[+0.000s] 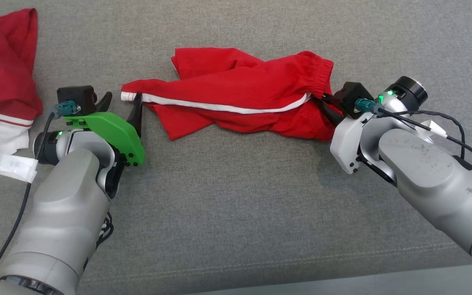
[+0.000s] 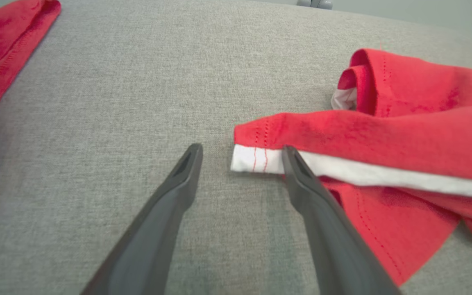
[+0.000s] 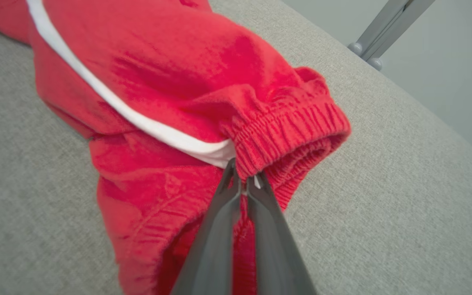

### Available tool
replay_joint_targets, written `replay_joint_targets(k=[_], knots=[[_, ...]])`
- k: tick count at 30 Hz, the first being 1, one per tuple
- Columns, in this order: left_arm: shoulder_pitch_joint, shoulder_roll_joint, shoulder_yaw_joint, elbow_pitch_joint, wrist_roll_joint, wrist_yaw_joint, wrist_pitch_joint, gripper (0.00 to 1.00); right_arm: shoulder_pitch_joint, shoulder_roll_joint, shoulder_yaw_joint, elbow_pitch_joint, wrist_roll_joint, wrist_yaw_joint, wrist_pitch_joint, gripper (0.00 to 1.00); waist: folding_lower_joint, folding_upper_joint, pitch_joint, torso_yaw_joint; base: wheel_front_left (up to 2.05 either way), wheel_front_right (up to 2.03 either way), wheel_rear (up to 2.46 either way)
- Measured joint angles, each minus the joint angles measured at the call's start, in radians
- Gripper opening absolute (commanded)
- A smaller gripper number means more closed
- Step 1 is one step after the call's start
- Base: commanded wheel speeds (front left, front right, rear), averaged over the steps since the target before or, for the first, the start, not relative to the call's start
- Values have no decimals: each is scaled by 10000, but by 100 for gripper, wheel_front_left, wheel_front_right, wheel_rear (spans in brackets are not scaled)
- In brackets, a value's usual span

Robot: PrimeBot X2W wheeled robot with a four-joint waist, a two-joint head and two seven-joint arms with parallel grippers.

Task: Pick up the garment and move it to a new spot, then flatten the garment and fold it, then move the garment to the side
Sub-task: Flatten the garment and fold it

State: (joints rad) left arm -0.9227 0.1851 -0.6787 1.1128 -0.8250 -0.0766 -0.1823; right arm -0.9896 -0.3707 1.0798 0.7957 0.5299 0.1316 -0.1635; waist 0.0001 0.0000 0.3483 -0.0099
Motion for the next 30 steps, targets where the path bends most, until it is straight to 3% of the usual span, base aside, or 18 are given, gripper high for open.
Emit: replay_joint_targets(k=[7, 8, 9, 10, 14, 15, 18, 30], knots=[[-122, -146, -173, 431, 33, -265, -230, 100, -86, 98, 196, 242, 188, 0, -171, 0, 0, 0, 89, -13, 0, 0, 0], [-135, -184, -199, 464, 33, -291, -245, 93, -97, 104, 217, 282, 219, 0, -196, 0, 0, 0, 83, -1, 0, 0, 0], [-138, -224, -242, 495, 38, -305, -301, 79, -100, 111, 238, 326, 234, 0, -234, 0, 0, 0, 71, 11, 0, 0, 0], [-138, -259, -297, 520, 81, -336, -318, 55, -100, 117, 267, 364, 251, 0, -245, 0, 0, 0, 53, 23, 0, 0, 0], [-138, -391, -416, 602, 111, -393, -441, 35, -101, 180, 345, 510, 366, 0, -334, 0, 0, 0, -29, 47, 0, 0, 0], [-138, -410, -460, 639, 136, -424, -504, 20, -101, 236, 393, 585, 412, 0, -378, 0, 0, 0, -66, 40, 0, 0, 0], [-138, -412, -474, 640, 174, -453, -654, 0, -106, 324, 430, 671, 514, 0, -474, 0, 0, 0, -112, 18, 0, 0, 0], [500, -167, 92, -698, 389, -470, -798, 0, 289, 188, -105, 723, 1360, 0, -851, 0, 0, 0, -792, 72, 0, 0, 0]])
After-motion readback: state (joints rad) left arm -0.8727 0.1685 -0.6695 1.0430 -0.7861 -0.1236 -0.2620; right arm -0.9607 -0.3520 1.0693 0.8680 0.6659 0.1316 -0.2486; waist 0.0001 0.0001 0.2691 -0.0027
